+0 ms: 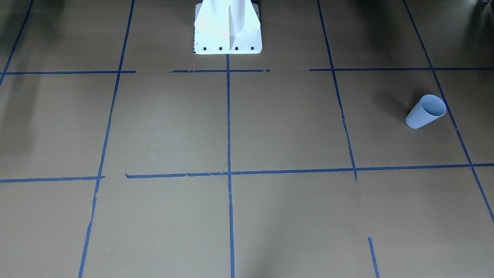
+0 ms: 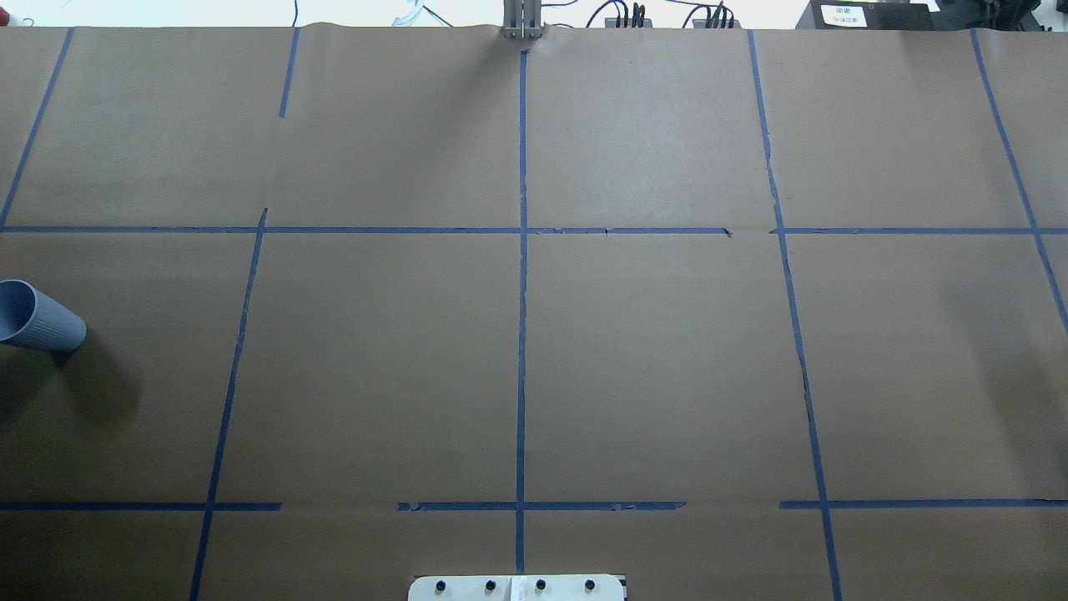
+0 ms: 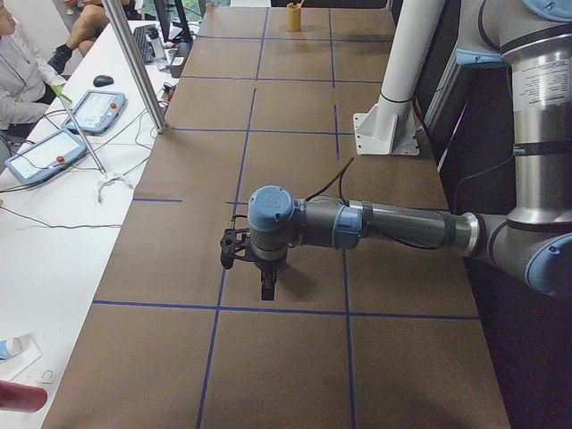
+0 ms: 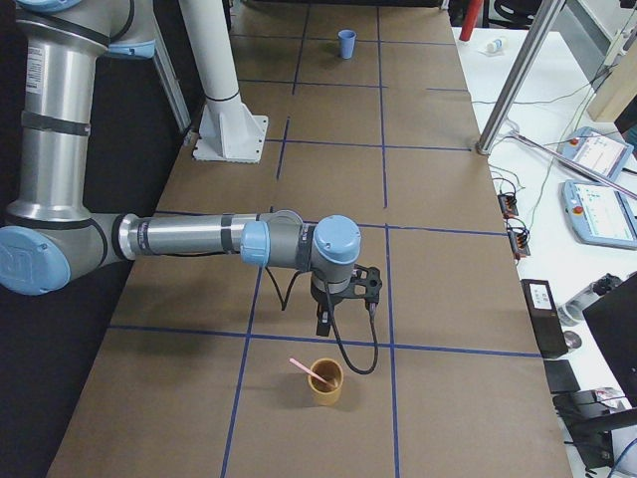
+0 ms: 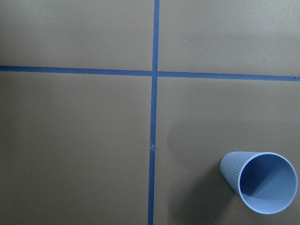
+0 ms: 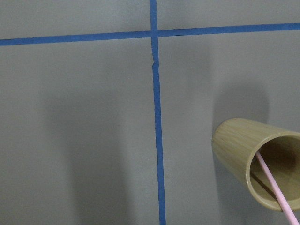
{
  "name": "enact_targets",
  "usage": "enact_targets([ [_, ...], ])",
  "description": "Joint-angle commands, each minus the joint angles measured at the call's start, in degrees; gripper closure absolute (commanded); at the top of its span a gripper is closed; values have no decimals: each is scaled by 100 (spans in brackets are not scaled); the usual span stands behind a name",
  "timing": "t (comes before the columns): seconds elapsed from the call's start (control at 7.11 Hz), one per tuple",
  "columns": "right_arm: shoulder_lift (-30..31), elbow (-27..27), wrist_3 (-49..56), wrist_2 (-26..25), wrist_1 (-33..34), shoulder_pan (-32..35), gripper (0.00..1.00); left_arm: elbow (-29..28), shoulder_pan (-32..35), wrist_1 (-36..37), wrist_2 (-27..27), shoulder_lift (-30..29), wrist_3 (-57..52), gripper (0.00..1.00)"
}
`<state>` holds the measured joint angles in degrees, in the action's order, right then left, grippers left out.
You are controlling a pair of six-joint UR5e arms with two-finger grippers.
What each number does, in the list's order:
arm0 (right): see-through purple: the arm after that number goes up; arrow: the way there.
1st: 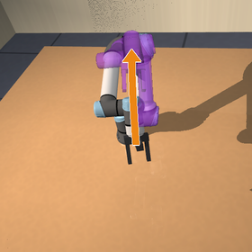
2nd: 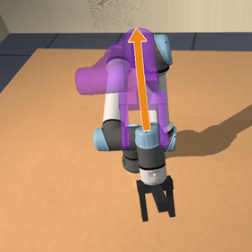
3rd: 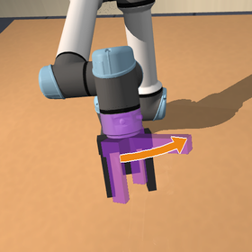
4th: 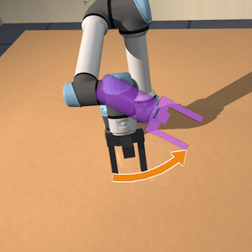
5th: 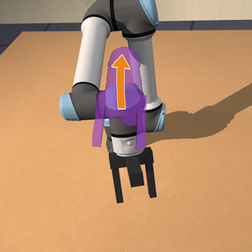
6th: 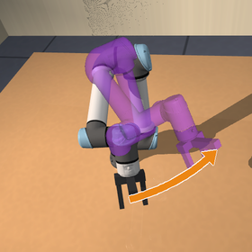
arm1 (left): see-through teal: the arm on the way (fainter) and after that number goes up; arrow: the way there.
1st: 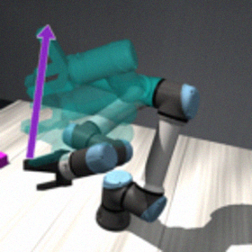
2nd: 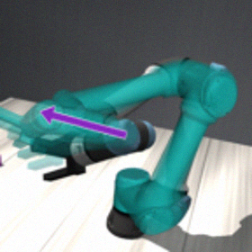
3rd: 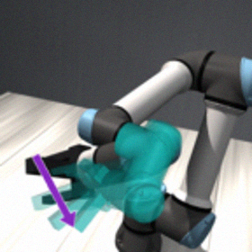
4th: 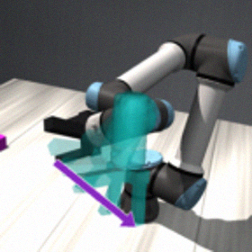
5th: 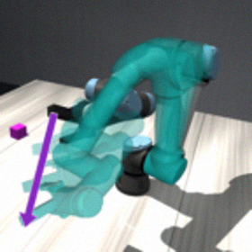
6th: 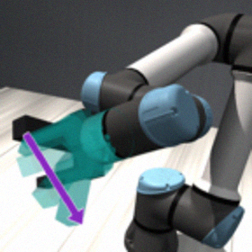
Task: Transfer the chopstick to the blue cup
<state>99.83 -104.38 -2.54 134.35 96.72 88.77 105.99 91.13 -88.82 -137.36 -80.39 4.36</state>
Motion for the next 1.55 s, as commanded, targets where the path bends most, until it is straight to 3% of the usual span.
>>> enact_targets([
  [0.0,-7,-3,17,3,-57,0,0,-7,-16,-65,7,33,12,0],
  [0.56,-7,-38,-18,21,-57,-9,0,27,-129,-390,-63,173,-14,0],
  [0.99,-77,-29,-54,39,-57,-26,0,-68,-935,-390,-204,130,21,0],
  [1.27,-95,-38,-45,39,-57,-52,0,-121,-1803,-686,-73,-168,1489,0],
  [1.41,-95,-38,-54,91,-57,-52,0,-409,-1913,-1211,128,-178,1741,0],
])
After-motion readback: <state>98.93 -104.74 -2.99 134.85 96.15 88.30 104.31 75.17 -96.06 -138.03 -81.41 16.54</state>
